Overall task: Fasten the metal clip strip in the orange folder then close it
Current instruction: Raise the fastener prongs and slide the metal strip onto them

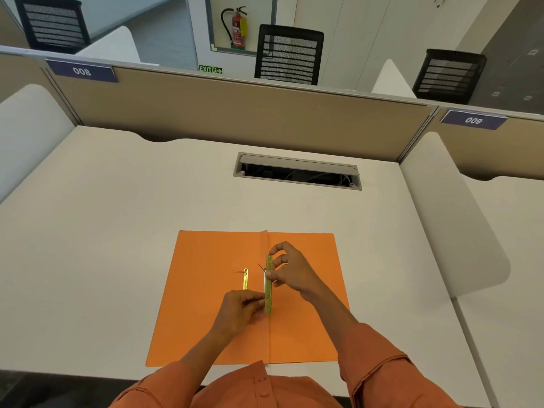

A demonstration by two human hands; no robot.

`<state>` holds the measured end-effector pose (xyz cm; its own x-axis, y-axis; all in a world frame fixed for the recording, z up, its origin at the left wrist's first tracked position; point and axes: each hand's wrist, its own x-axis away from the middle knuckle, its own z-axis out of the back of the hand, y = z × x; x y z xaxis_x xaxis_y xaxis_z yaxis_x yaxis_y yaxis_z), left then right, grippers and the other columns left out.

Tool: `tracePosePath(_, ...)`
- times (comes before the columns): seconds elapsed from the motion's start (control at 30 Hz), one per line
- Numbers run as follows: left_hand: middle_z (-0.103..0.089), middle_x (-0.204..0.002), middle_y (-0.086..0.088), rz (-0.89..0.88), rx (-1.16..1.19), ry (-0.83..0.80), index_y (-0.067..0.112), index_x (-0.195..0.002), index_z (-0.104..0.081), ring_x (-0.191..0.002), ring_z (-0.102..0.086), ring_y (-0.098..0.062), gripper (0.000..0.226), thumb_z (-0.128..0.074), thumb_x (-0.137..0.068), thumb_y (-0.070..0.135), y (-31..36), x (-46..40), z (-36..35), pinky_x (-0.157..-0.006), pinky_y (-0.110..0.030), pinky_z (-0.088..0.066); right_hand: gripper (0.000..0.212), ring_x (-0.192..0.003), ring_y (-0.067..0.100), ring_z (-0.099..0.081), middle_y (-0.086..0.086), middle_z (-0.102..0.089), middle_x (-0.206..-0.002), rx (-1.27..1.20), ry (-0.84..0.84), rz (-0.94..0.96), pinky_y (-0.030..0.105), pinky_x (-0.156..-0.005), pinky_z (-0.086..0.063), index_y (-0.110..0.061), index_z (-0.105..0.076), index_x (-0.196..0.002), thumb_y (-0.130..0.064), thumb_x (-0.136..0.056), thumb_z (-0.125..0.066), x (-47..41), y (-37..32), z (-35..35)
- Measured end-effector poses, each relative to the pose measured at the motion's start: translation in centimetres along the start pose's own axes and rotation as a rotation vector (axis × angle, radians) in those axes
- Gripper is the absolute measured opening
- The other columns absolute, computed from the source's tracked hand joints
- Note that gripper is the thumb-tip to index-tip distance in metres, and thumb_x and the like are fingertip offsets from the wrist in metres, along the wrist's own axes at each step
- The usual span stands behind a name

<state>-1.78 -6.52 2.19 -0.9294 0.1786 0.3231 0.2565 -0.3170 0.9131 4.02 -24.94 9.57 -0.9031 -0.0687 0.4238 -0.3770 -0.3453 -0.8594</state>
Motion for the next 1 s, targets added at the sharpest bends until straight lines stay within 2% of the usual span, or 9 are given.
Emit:
tracePosePath(0.07, -0.081, -0.085, -0.006, -0.026, -0.046, -0.006, 0.012, -0.102, -0.083, -0.066, -0.073, -0.014, 0.023, -0.070, -0.092, -0.004, -0.1, -0.1, -0.1, -0.060, -0.029, -0.063, 0.047, -0.068, 0.023, -0.065, 0.009, -0.062, -0.091, 0.002, -0.006, 0.003, 0.034, -0.062, -0.062, -0.015, -0.056, -0.116, 0.007, -0.081, -0.080, 0.0, 0.0, -0.3)
tracePosePath(0.17, -0.080, -0.077, 0.014, -0.052, -0.081, -0.022, 0.021, -0.099, -0.083, -0.069, -0.073, -0.006, 0.032, -0.069, -0.091, -0.007, 0.1, -0.1, 0.0, -0.059, -0.019, -0.058, 0.048, -0.070, 0.021, -0.065, 0.008, -0.061, -0.091, 0.009, -0.012, 0.009, 0.031, -0.060, -0.060, -0.014, -0.056, -0.117, 0.008, -0.082, -0.079, 0.1, -0.1, -0.7)
tracePosePath(0.2, -0.080, -0.078, 0.016, -0.060, -0.085, -0.025, 0.024, -0.097, -0.082, -0.069, -0.073, -0.005, 0.035, -0.069, -0.091, -0.008, 0.2, -0.1, 0.0, -0.059, -0.017, -0.057, 0.048, -0.070, 0.021, -0.065, 0.008, -0.061, -0.091, 0.012, -0.013, 0.012, 0.030, -0.059, -0.060, -0.014, -0.055, -0.118, 0.008, -0.082, -0.079, 0.0, -0.1, -0.8)
tracePosePath(0.37, -0.082, -0.088, -0.005, -0.097, -0.103, -0.020, 0.016, -0.100, -0.084, -0.070, -0.074, -0.006, 0.028, -0.070, -0.091, -0.006, -0.4, -0.3, 0.0, -0.063, -0.020, -0.060, 0.048, -0.070, 0.022, -0.065, 0.008, -0.062, -0.090, 0.044, 0.005, 0.023, 0.034, -0.062, -0.061, -0.015, -0.056, -0.116, 0.008, -0.081, -0.079, -0.2, 0.2, -1.0)
tracePosePath(0.53, -0.083, -0.090, -0.002, -0.118, -0.114, -0.014, 0.016, -0.102, -0.084, -0.073, -0.074, -0.005, 0.027, -0.072, -0.090, -0.005, -0.7, -0.5, 0.0, -0.070, -0.018, -0.059, 0.047, -0.071, 0.023, -0.064, 0.007, -0.062, -0.090, 0.038, 0.019, 0.020, 0.038, -0.067, -0.062, -0.016, -0.056, -0.115, 0.008, -0.082, -0.078, -0.2, 0.4, -1.2)
tracePosePath(0.7, -0.080, -0.089, 0.013, -0.142, -0.106, -0.013, 0.035, -0.094, -0.080, -0.075, -0.074, -0.009, 0.042, -0.072, -0.089, -0.006, -0.6, -0.4, 0.1, -0.072, -0.020, -0.060, 0.046, -0.073, 0.023, -0.066, 0.006, -0.063, -0.090, 0.033, 0.036, 0.032, 0.043, -0.070, -0.063, -0.017, -0.056, -0.115, 0.008, -0.083, -0.077, -0.4, 0.5, -1.5)
tracePosePath(0.77, -0.080, -0.089, 0.012, -0.144, -0.111, -0.013, 0.029, -0.097, -0.082, -0.075, -0.074, -0.010, 0.037, -0.072, -0.089, -0.006, -0.7, -0.5, 0.2, -0.071, -0.021, -0.060, 0.046, -0.069, 0.021, -0.065, 0.006, -0.063, -0.090, 0.036, 0.042, 0.039, 0.045, -0.070, -0.063, -0.017, -0.056, -0.115, 0.008, -0.083, -0.077, -0.4, 0.5, -1.5)
tracePosePath(0.87, -0.080, -0.088, 0.009, -0.147, -0.107, -0.012, 0.013, -0.102, -0.084, -0.071, -0.071, -0.002, 0.024, -0.073, -0.089, -0.004, -1.0, -0.5, 0.1, -0.068, -0.017, -0.056, 0.046, -0.061, 0.016, -0.063, 0.005, -0.063, -0.089, 0.045, 0.050, 0.050, 0.045, -0.069, -0.062, -0.017, -0.056, -0.115, 0.007, -0.083, -0.077, -0.5, 0.5, -1.4)
tracePosePath(1.0, -0.080, -0.089, 0.005, -0.149, -0.102, -0.013, 0.009, -0.103, -0.083, -0.073, -0.072, -0.001, 0.021, -0.073, -0.090, -0.004, -1.2, -0.6, 0.1, -0.070, -0.015, -0.056, 0.046, -0.059, 0.013, -0.063, 0.004, -0.063, -0.089, 0.072, 0.058, 0.064, 0.046, -0.069, -0.062, -0.019, -0.056, -0.114, 0.005, -0.083, -0.078, -0.6, 0.4, -1.4)
